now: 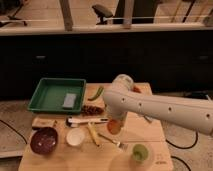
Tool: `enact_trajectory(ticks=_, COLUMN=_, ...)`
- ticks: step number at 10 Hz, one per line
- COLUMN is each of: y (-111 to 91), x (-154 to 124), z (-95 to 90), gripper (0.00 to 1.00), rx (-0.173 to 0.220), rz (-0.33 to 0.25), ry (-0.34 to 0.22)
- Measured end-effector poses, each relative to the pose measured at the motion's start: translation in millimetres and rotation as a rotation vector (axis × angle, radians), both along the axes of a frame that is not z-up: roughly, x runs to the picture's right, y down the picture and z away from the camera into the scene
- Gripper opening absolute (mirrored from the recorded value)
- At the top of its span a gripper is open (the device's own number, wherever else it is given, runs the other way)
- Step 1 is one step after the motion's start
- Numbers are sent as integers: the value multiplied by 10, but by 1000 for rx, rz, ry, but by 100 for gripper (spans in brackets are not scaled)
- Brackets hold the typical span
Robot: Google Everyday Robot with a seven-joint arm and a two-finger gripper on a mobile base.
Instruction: Place apple in paper cup
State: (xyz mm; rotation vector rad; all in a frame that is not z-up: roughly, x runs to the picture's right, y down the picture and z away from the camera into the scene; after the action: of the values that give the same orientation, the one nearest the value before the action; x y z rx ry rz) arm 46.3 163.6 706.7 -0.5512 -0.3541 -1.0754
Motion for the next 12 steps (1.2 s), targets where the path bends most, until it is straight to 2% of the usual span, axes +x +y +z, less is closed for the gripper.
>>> enact_trajectory(ticks=2, y=53, x=-169, z=-26, gripper=3, rx=-12, rz=-6, ry=-13)
enact_trajectory(ticks=8, y=130, x=-308, z=-37, gripper=0, rx=-27, rz=-24, ry=-28)
enact_trajectory(ticks=12, y=190, x=-543, z=-33, gripper=0, rx=-33, rz=-36, ry=-46)
